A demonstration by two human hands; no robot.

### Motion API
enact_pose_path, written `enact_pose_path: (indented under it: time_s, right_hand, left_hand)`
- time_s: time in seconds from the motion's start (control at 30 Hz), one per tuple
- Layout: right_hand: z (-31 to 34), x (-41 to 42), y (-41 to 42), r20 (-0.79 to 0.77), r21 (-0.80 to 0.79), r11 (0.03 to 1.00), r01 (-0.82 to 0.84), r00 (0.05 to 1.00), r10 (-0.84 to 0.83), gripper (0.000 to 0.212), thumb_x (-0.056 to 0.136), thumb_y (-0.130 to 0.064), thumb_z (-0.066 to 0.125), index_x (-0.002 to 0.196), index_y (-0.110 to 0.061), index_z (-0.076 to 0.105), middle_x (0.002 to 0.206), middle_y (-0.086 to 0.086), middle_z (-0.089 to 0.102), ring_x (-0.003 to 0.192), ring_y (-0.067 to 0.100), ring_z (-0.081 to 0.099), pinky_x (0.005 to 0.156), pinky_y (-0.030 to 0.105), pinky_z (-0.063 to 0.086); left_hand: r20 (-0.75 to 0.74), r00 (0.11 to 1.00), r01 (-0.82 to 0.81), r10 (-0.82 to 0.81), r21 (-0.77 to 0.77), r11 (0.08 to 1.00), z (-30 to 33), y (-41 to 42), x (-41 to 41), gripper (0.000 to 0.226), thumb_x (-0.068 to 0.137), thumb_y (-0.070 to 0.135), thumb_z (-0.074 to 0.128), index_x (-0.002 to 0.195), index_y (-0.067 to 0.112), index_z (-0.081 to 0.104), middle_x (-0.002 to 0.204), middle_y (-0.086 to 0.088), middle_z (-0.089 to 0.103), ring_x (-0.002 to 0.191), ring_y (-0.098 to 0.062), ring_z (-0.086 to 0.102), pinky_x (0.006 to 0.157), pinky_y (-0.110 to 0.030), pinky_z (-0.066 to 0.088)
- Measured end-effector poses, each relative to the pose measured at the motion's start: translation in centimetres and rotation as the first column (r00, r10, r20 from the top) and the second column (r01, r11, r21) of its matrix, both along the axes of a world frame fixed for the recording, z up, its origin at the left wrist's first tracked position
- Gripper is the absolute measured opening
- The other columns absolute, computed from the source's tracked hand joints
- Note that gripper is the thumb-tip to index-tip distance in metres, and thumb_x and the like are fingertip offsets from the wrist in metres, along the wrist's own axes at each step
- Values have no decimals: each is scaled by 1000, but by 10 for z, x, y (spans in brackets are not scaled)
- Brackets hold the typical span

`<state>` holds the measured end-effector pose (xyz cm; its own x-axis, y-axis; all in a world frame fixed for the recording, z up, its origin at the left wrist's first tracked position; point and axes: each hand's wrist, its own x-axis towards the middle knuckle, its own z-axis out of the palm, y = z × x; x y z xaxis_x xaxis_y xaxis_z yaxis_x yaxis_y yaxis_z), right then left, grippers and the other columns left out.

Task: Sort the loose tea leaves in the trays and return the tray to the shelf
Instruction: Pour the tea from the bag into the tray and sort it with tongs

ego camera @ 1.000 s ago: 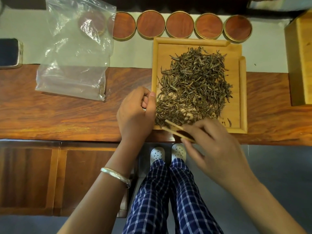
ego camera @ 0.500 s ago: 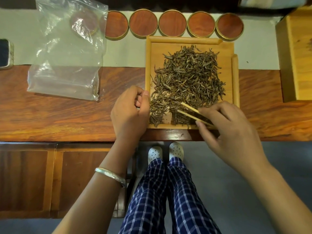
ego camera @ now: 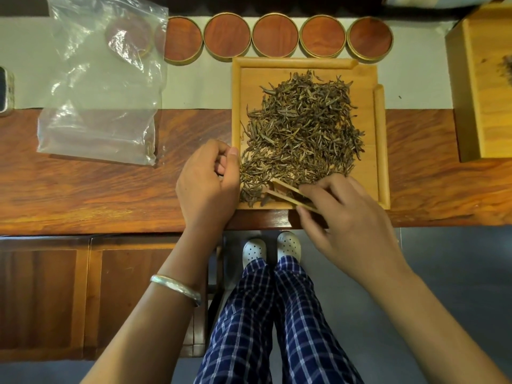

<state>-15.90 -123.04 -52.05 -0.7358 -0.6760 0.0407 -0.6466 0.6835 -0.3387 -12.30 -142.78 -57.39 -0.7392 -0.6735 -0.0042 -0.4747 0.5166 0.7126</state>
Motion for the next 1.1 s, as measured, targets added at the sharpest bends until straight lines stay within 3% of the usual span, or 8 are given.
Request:
enact_pose_path:
  time_s: [0.13,0.33,0.53,0.73,1.0,1.1]
  right_hand:
    - [1,2,-3,-15,-78,996,49,999,-51,24,90,-21,61,107,-5,66,90,8,58,79,21,53,55,28,47]
    - [-4,4,-6,7,3,1000,-19,1000,19,24,87,-19,65,105,-4,67,88,10,58,77,24,55,51,35,50]
    - [2,-8,10,-29,-92,988,122,992,-125,25,91,-21,61,108,-5,66,91,7,58,83,20,54,58,24,44]
    - [-1,-14,30,-19,1,998,67,998,-67,25,89,-21,63,108,-5,67,91,9,59,83,23,57,52,31,50]
    - [1,-38,40,-72,-66,986,151,985,-156,26,92,-20,62,112,-3,65,94,13,58,88,28,55,66,28,40]
    - [0,-46,33,-63,-68,989,130,989,-135,27,93,-21,61,113,-4,65,94,13,58,89,29,55,65,30,42]
  left_hand:
    - [-2,1000,-1,1,5,1000,0,-1,0,16,89,34,52,75,26,56,63,8,52,64,-6,50,55,-19,29]
    - [0,1000,-5,5,18,1000,0,0,0,17,88,36,51,75,26,55,62,8,52,63,-8,50,54,-19,29]
    - [7,1000,-10,10,7,1000,-1,-1,1,16,88,37,51,75,28,55,63,9,52,64,-6,51,54,-16,28]
    - [2,1000,-7,7,-8,1000,-1,-1,1,18,88,38,50,75,27,55,64,9,53,65,-6,51,54,-18,30]
    - [-17,1000,18,-19,-42,999,-1,-2,0,16,90,35,51,76,28,53,65,10,51,64,-10,47,55,-6,26]
    - [-25,999,30,-32,-63,998,0,-2,1,18,92,34,51,77,24,54,66,9,50,64,-8,47,55,-9,27]
